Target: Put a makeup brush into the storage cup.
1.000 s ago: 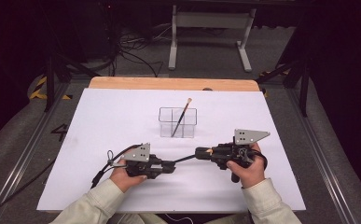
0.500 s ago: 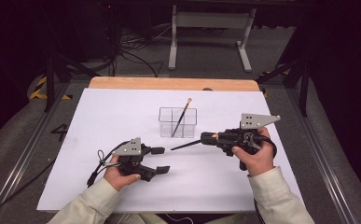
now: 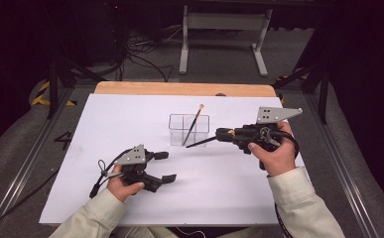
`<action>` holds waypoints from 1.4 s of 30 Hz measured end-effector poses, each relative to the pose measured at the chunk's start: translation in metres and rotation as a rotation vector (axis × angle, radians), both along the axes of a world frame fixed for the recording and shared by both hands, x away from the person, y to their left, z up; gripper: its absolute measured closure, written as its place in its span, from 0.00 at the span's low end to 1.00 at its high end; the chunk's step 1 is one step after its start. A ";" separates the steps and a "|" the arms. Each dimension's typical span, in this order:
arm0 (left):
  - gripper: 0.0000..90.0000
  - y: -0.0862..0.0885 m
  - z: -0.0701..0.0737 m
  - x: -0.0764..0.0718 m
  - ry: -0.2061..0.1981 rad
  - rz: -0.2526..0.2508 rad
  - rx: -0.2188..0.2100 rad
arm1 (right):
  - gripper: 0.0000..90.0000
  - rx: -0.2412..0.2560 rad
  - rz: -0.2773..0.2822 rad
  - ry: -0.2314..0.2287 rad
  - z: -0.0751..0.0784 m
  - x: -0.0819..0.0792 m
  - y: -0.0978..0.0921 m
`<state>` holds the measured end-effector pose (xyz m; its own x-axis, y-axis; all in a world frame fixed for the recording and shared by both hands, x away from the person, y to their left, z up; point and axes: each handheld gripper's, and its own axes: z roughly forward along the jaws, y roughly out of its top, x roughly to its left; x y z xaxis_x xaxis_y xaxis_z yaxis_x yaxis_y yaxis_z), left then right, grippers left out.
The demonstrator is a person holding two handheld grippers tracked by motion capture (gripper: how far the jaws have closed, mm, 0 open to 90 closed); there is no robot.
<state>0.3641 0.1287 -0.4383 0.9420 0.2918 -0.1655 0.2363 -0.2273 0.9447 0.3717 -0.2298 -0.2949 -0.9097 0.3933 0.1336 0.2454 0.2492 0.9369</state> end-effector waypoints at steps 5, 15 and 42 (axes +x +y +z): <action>0.09 0.003 0.000 0.000 -0.011 0.006 0.000 | 0.94 -0.018 -0.025 -0.002 0.009 0.004 -0.001; 0.06 0.008 -0.001 0.000 -0.026 0.029 0.010 | 0.94 -0.062 -0.059 0.006 0.023 0.018 0.002; 0.06 0.023 -0.003 -0.006 -0.037 0.091 0.044 | 0.94 -0.219 -0.133 0.039 0.026 0.064 0.029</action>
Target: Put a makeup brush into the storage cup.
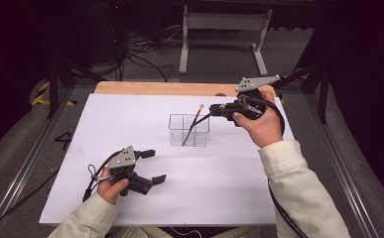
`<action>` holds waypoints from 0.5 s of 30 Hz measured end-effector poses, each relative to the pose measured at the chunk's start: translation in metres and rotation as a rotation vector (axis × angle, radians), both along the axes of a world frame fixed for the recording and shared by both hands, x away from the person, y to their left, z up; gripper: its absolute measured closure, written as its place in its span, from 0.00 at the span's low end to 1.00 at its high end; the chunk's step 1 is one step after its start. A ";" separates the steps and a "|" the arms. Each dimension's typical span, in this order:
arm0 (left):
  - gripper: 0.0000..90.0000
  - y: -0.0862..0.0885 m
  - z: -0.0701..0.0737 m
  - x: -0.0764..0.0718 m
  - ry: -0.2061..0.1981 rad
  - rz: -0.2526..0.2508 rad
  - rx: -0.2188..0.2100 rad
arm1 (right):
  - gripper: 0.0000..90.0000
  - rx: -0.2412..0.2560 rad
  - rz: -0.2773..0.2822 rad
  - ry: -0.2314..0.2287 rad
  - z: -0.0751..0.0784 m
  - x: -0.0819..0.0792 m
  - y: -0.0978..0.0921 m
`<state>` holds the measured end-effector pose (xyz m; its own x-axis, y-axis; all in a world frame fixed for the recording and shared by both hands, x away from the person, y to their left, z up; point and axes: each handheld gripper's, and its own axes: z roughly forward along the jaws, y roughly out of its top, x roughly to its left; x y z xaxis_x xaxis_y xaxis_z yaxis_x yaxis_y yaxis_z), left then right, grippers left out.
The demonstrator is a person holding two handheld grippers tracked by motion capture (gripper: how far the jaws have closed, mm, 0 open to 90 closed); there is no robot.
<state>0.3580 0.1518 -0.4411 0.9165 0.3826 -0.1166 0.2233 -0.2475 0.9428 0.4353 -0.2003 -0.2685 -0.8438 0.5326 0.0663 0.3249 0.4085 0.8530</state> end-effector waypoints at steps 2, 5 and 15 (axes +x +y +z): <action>0.06 0.000 0.000 0.000 -0.001 0.001 0.002 | 0.94 -0.004 -0.002 -0.001 0.000 0.001 0.001; 0.06 -0.001 0.000 -0.001 0.002 -0.001 0.002 | 0.94 -0.016 -0.004 -0.003 0.001 0.003 0.005; 0.06 -0.001 0.000 0.001 -0.017 0.005 0.029 | 0.94 -0.078 -0.028 -0.007 -0.002 0.016 0.015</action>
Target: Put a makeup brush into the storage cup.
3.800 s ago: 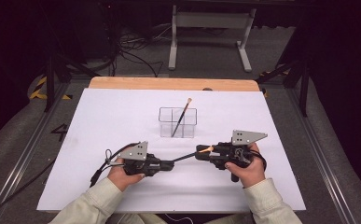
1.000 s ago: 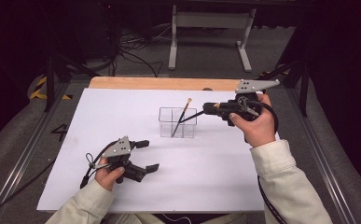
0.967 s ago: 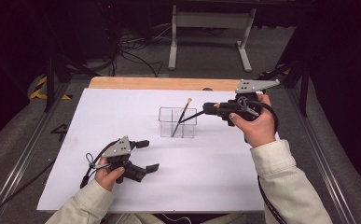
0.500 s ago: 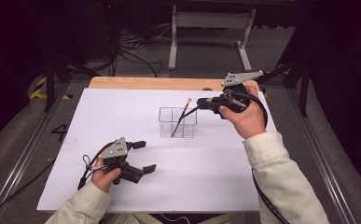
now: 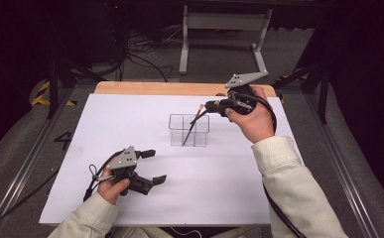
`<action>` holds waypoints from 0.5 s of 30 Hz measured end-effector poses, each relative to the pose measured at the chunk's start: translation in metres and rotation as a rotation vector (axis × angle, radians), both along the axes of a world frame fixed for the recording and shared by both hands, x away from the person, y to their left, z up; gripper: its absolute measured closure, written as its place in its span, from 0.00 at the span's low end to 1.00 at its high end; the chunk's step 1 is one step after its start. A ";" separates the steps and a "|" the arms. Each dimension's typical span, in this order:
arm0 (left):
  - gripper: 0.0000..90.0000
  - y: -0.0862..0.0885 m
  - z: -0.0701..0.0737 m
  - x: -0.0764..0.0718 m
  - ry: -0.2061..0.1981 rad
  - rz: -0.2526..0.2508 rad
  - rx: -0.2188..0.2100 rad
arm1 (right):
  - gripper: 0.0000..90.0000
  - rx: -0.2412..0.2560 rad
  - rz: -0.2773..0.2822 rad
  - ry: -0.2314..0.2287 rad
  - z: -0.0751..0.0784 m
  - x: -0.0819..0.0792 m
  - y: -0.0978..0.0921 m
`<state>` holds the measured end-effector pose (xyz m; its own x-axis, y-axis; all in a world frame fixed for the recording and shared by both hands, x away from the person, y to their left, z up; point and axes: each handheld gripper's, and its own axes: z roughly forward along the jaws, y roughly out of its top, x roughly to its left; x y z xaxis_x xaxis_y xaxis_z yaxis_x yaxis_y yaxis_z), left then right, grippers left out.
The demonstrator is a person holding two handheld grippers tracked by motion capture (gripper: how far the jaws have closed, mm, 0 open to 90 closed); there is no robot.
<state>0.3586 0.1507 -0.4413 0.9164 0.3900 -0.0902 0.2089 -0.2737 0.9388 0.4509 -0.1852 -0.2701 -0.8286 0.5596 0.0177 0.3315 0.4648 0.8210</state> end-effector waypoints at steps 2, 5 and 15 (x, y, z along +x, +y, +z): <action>0.06 0.000 0.000 0.000 -0.001 0.000 0.001 | 0.94 -0.008 0.000 0.002 -0.001 0.001 0.001; 0.06 0.000 0.000 0.000 -0.005 0.000 0.005 | 0.94 -0.028 -0.001 0.007 -0.004 0.004 0.004; 0.06 -0.001 0.000 0.000 -0.007 -0.004 0.020 | 0.94 -0.068 -0.004 0.035 -0.011 0.009 0.008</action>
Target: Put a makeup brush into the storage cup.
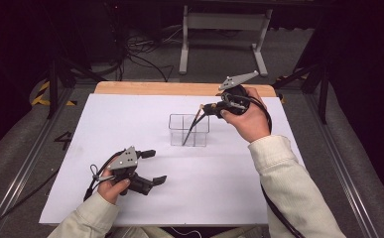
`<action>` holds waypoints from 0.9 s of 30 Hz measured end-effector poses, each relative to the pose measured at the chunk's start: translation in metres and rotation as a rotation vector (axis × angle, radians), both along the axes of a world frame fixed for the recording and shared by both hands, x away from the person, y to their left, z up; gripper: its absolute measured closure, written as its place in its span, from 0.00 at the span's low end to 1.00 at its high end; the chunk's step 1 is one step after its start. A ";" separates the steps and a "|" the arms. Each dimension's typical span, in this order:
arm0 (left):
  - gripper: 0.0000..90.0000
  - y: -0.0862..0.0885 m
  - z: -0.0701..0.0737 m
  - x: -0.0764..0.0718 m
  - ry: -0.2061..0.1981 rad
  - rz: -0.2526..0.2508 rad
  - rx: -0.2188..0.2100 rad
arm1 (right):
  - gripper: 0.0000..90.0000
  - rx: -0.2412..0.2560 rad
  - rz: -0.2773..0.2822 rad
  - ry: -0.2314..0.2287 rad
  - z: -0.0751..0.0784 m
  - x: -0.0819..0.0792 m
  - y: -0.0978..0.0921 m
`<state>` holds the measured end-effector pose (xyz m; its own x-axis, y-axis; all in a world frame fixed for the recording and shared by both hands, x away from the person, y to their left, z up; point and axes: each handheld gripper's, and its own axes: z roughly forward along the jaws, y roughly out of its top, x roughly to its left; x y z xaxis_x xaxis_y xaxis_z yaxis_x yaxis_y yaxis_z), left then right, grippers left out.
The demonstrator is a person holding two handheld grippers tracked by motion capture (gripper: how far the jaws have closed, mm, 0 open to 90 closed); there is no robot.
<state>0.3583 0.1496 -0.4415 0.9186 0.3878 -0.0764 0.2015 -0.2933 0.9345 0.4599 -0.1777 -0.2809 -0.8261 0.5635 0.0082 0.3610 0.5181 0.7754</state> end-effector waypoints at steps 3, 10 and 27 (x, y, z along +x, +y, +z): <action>0.06 0.000 0.000 0.000 -0.005 -0.002 0.005 | 0.94 -0.012 -0.003 0.008 -0.001 0.002 0.001; 0.05 -0.001 0.000 -0.001 0.000 0.000 0.009 | 0.94 -0.032 -0.002 0.031 -0.007 0.006 0.004; 0.05 -0.001 0.000 -0.001 -0.003 0.000 0.010 | 0.93 -0.061 0.005 0.062 -0.020 0.012 0.011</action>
<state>0.3572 0.1490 -0.4418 0.9189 0.3883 -0.0701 0.1990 -0.3026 0.9321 0.4714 -0.1664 -0.3010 -0.8276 0.5607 0.0250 0.4048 0.5654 0.7186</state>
